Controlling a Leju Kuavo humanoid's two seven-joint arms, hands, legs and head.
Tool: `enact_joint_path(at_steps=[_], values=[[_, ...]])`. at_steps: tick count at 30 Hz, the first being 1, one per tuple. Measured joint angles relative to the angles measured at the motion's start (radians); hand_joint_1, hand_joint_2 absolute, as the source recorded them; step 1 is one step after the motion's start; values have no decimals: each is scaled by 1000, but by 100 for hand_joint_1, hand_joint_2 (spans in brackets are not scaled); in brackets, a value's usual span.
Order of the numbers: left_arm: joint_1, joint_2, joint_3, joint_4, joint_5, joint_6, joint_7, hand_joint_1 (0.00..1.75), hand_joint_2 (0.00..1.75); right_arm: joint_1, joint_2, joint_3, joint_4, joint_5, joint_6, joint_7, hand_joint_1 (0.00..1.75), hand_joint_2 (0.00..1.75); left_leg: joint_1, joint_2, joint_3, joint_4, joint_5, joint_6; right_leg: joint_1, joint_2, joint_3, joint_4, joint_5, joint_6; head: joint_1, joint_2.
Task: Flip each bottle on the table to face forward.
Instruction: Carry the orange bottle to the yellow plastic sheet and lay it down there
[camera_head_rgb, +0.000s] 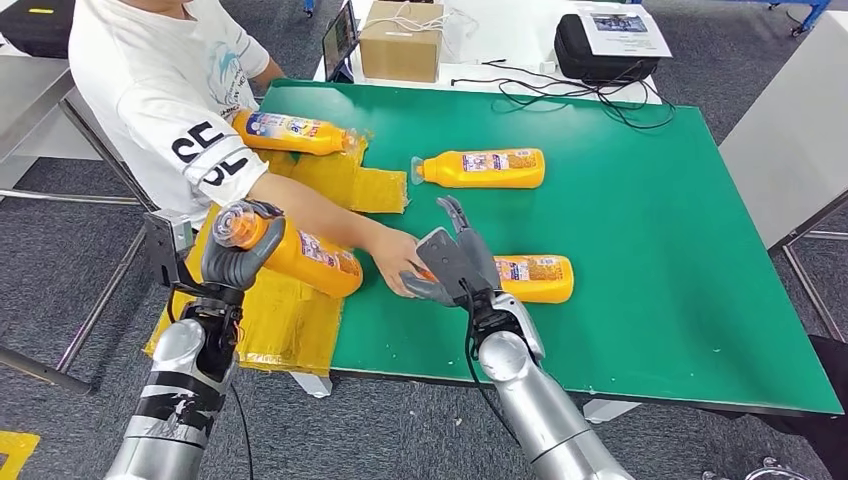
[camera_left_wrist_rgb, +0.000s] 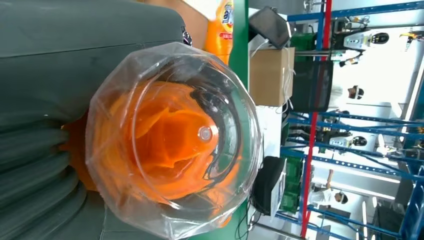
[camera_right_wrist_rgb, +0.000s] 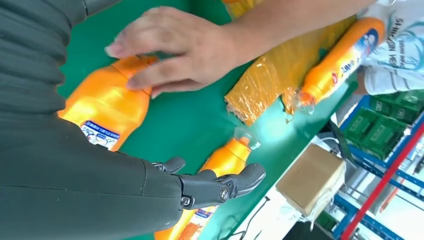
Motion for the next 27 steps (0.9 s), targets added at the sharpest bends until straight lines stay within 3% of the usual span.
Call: enact_joint_path(at_steps=[7,18,27], values=[[1,13,34,-22,-142,89,-43,175,175,23,-9,-37,-48,-37,-6,-16,0,175,0,0,0,0,0,0,0,0,0,0,0,0,0,0],[9,50,89,-114,-728,324,-117,175,175,86,-27,-119,-137,-54,11,-39,0,175,0,0,-1,0,0,0,0,0,0,0,0,0,0,0],[27,73,-31,-128,-1187,480,-146,175,175,88,-39,-131,-147,-56,42,-55,0,175,0,0,-1,0,0,0,0,0,0,0,0,0,0,0]])
